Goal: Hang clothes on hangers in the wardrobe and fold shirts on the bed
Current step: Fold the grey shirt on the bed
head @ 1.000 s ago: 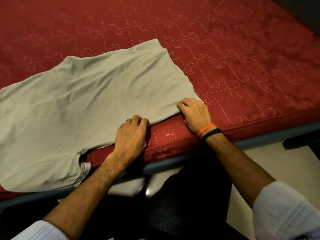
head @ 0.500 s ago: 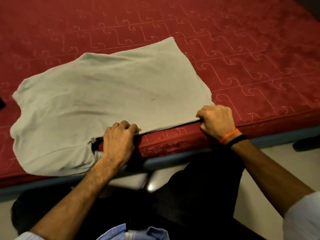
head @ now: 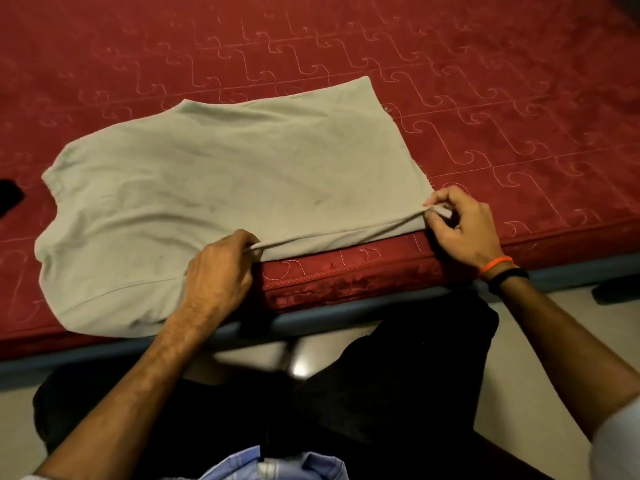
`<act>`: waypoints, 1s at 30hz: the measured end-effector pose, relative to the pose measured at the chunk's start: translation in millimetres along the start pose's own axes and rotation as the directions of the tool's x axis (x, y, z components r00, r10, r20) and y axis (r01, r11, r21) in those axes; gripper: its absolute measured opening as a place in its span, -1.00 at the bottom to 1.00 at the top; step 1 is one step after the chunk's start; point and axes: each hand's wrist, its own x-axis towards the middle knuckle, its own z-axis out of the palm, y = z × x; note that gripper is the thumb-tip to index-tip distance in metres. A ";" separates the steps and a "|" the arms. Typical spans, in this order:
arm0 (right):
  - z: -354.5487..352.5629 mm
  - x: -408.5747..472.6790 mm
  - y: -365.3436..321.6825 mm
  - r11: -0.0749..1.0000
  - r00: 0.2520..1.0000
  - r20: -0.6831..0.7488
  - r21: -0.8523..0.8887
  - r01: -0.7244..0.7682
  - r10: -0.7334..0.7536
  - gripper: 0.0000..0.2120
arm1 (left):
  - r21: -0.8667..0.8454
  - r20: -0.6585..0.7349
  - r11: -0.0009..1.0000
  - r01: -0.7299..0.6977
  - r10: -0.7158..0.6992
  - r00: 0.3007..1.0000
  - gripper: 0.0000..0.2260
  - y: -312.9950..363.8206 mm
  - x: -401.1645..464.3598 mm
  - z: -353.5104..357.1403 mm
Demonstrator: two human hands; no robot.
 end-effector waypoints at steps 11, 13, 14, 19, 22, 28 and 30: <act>39.1 68.9 2.4 0.983 0.972 -0.143 0.032 -0.181 0.184 -0.79 | -0.096 0.008 0.952 0.289 -0.290 0.957 -0.71 -11.0 82.1 15.6; 45.6 75.4 2.3 0.977 0.965 -0.154 0.005 -0.215 0.214 -0.80 | -0.080 0.014 0.943 0.323 -0.323 0.946 -0.71 -12.1 88.1 17.4; 48.1 78.1 1.1 0.975 0.963 -0.161 -0.024 -0.222 0.215 -0.79 | -0.071 0.011 0.939 0.336 -0.336 0.942 -0.72 -12.4 90.0 17.9; 55.6 94.2 -5.4 0.930 0.953 -0.209 -0.253 -0.269 0.218 -0.69 | 0.000 -0.092 0.947 0.322 -0.321 0.943 -0.73 -5.8 98.8 17.3; 58.5 101.2 -7.0 0.879 0.948 -0.172 -0.360 -0.314 0.268 -0.64 | 0.050 -0.115 0.950 0.307 -0.300 0.947 -0.73 -3.5 107.1 19.7; 83.6 86.6 -27.6 0.704 0.987 -0.160 -0.702 -0.111 -0.005 -0.71 | 0.152 -0.307 0.987 -0.057 0.102 0.946 -0.88 0.4 100.2 45.9; 101.9 69.8 -45.5 0.799 0.978 0.009 -0.575 0.174 -0.206 -0.68 | -0.003 -0.231 0.973 -0.233 0.226 0.946 -0.79 10.5 88.7 60.4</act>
